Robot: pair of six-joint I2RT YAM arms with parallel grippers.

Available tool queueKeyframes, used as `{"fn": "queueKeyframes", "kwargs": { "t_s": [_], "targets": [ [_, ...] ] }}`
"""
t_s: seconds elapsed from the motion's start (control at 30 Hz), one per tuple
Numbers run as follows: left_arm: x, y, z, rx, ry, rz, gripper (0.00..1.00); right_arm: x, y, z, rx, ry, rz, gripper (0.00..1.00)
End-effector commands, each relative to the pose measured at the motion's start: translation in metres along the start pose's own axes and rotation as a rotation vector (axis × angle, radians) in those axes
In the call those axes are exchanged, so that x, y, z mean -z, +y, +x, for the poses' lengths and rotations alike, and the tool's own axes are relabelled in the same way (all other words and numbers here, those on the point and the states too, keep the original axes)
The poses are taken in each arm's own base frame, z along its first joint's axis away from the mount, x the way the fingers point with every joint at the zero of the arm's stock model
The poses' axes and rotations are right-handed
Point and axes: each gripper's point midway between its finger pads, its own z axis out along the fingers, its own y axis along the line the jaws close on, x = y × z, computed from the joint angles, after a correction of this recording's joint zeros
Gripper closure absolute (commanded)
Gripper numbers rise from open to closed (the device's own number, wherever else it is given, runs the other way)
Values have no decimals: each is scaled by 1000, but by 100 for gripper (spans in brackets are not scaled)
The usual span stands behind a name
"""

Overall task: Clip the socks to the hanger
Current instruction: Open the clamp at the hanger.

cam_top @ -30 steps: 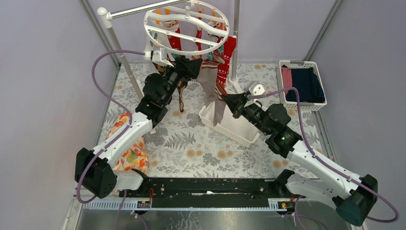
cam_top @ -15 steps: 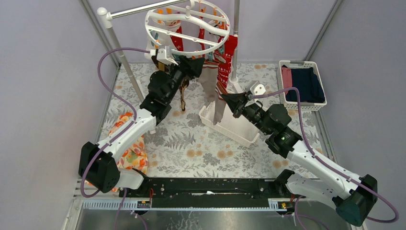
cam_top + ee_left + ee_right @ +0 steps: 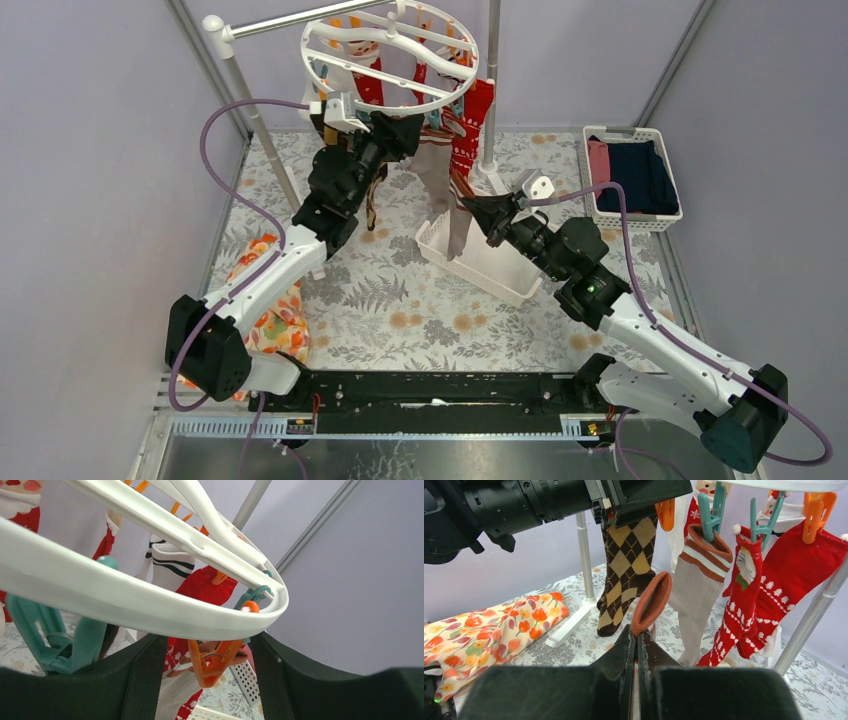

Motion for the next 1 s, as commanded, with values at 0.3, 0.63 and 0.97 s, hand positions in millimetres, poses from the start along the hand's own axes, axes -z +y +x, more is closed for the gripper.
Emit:
{"fn": "queueKeyframes", "kwargs": {
  "t_s": [0.3,0.63,0.97],
  "targets": [
    [-4,-5,-27,2,-92,-19,47,0,-1,-17,-4,-65,-11,100],
    [-1,-5,-29,17,-87,-29,37,-1,1,-17,-1,-73,-19,100],
    [1,-4,-26,21,-84,-26,43,-1,0,-17,4,-74,-21,100]
  ]
}}
